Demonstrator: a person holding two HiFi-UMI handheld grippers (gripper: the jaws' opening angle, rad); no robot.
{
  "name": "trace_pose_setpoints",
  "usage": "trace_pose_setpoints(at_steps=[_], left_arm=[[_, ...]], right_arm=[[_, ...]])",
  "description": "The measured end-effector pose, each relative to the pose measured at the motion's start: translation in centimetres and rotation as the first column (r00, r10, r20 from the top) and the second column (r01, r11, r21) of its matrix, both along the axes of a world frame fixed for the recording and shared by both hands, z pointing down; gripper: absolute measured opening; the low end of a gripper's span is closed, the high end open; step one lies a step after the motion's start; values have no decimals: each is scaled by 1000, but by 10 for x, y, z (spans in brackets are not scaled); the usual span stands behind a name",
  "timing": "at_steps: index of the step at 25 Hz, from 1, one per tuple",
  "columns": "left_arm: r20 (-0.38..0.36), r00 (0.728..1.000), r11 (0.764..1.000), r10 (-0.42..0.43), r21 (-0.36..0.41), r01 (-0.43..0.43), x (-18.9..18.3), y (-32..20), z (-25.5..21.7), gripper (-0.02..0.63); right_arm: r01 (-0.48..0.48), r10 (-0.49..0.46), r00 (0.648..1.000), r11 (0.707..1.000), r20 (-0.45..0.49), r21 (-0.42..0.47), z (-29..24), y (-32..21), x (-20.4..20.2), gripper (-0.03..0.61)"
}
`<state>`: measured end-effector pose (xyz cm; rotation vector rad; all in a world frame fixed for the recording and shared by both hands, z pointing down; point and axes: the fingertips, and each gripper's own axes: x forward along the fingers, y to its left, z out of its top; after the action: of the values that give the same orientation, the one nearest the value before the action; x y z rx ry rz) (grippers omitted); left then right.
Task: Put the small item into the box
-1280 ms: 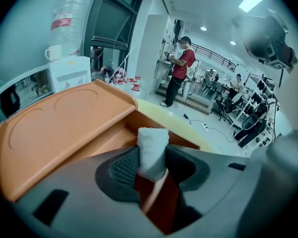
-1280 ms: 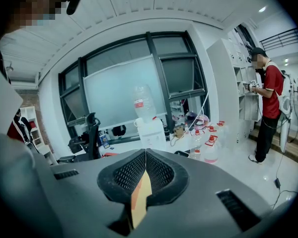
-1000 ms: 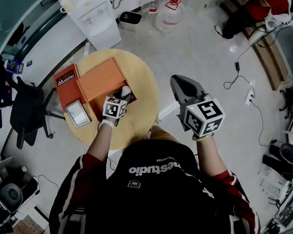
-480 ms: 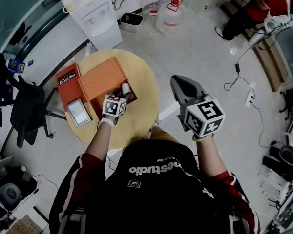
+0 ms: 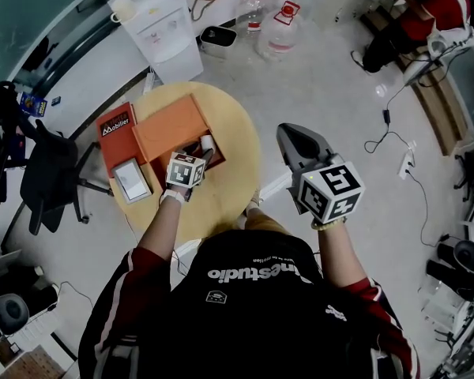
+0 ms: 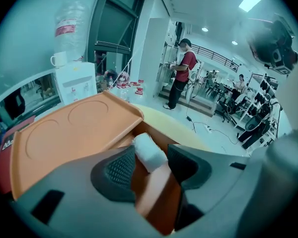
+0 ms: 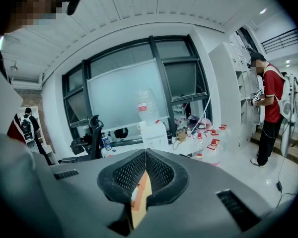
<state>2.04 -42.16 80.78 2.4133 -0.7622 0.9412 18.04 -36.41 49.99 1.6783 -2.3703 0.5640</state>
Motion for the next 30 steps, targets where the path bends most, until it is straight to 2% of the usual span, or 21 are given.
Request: trace_pose_setpoints(at_steps=[13, 21, 30], left_arm=[[-51, 997, 999, -50, 16, 51, -9, 10, -40, 210], [-82, 992, 994, -96, 42, 100, -31, 16, -58, 210], [-157, 977, 986, -145, 64, 157, -43, 26, -87, 210]], right_arm=[[33, -34, 999, 999, 17, 36, -14, 9, -19, 28], [67, -69, 997, 996, 29, 58, -22, 16, -45, 28], [83, -85, 996, 994, 37, 71, -30, 36, -62, 28]])
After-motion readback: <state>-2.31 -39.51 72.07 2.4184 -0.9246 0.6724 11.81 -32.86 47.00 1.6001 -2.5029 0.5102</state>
